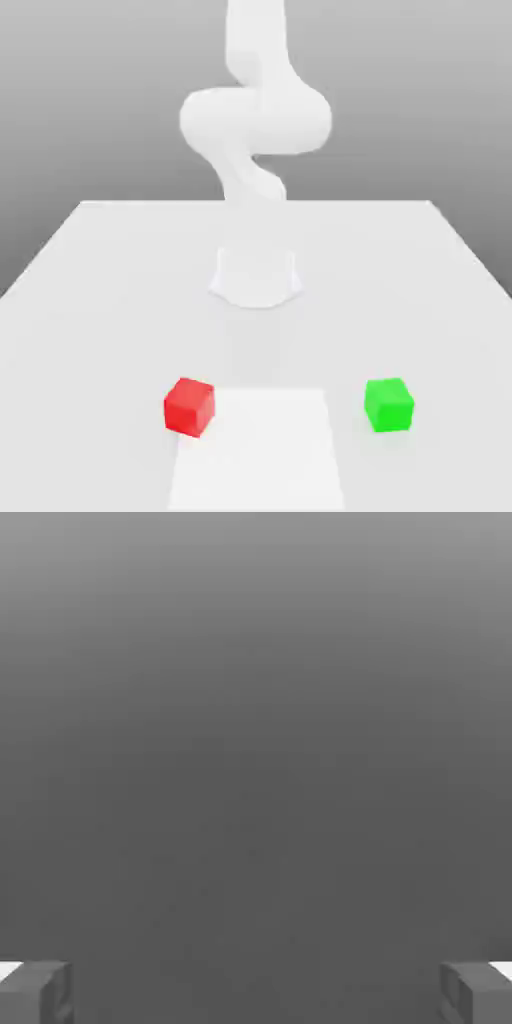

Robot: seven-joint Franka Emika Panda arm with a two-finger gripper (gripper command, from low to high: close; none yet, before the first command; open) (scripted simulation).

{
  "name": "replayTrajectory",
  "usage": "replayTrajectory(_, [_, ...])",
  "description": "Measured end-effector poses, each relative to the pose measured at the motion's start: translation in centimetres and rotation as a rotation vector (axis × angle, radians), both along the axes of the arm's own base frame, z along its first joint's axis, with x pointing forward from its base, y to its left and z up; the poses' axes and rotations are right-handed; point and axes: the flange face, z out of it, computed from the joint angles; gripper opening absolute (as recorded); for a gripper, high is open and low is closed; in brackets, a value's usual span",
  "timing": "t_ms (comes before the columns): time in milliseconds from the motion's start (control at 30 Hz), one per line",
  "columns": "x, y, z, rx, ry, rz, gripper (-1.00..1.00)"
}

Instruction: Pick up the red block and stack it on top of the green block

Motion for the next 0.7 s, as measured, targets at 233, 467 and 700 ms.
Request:
replayTrajectory(233, [5.7, -3.5, -17.4, 0.073, 0.264, -0.095, 0.00])
replayTrajectory(467, [4.0, -6.2, -34.8, 0.109, 0.530, -0.213, 0.00])
replayTrajectory(700, [-0.9, -7.6, -46.7, 0.110, 0.707, -0.304, 0.00])
